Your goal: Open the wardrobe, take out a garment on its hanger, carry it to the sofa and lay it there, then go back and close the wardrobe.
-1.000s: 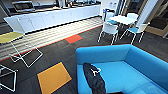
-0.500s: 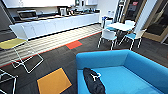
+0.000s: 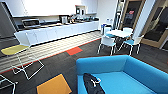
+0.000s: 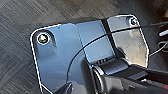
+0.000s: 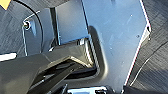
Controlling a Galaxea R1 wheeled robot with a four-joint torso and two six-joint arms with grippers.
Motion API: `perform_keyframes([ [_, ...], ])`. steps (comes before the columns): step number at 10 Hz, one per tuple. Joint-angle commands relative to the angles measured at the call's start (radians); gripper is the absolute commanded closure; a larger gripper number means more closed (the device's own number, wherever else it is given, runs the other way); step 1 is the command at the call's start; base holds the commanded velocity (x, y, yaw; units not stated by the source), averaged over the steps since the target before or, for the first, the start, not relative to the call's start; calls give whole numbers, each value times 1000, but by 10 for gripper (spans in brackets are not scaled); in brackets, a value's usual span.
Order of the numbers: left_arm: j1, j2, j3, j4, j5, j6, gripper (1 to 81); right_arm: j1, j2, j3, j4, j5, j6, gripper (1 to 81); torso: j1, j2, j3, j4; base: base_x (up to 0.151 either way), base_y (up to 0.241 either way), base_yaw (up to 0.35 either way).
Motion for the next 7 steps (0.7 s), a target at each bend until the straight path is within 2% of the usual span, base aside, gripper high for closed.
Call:
perform_keyframes([
  [1, -27, 33, -52, 25, -7, 6, 10, 16, 10, 8, -4, -67, -2, 10, 1, 0, 38, 0, 0, 0, 0],
  [2, -24, 42, -66, 36, -7, 6, 10, 16, 10, 8, -2, -67, -2, 10, 1, 0, 16, 0, 0, 0, 0],
  [4, -18, 49, -67, 47, -7, 6, 10, 16, 10, 7, -1, -67, -2, 10, 1, -2, 34, 0, 0, 0, 0],
  [7, -18, 56, -67, 48, -8, 7, 10, 18, 10, 7, -1, -67, -2, 10, 1, -2, 33, 0, 0, 0, 0],
])
